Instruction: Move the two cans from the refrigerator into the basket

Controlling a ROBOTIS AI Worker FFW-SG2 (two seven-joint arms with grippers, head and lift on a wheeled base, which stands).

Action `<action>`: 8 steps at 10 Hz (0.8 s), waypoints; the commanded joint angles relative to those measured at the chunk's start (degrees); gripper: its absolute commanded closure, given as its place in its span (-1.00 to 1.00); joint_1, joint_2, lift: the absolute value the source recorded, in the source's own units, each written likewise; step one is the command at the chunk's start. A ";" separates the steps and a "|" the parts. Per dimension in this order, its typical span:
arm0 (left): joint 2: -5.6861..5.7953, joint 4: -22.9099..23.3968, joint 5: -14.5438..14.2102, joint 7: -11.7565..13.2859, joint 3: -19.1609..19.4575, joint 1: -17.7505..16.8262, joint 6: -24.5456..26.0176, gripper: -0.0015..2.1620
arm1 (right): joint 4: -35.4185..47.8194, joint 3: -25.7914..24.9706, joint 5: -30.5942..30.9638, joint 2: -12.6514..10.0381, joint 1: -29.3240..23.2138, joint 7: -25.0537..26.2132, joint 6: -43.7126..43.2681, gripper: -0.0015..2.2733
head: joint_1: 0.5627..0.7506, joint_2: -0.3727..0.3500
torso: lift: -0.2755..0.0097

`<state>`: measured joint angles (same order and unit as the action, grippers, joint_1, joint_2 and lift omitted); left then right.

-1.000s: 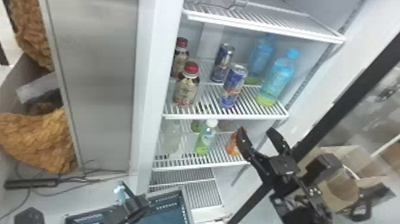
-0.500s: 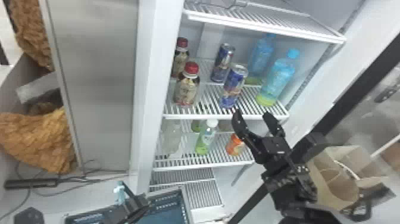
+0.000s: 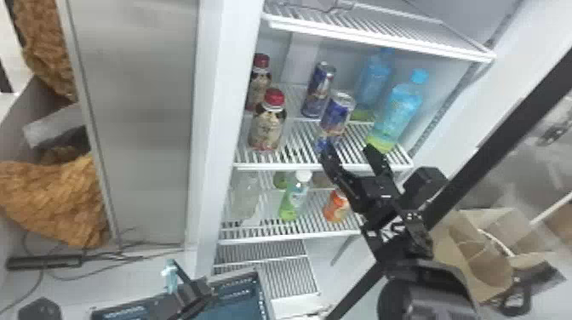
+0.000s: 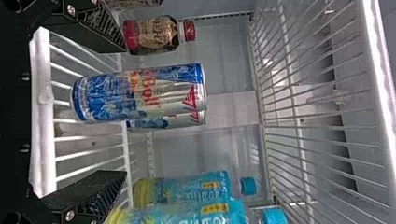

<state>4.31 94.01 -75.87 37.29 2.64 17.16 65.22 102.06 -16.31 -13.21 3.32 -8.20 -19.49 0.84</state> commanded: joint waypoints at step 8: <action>-0.01 0.00 -0.11 -0.03 0.11 -0.01 0.03 0.10 | -10.44 3.28 1.67 1.69 9.89 0.07 0.00 -0.90 | 0.41 -0.94 | 0.72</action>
<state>4.31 94.01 -75.98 37.26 2.71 17.16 65.22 92.17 -13.09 -11.71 5.00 1.28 -19.45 0.84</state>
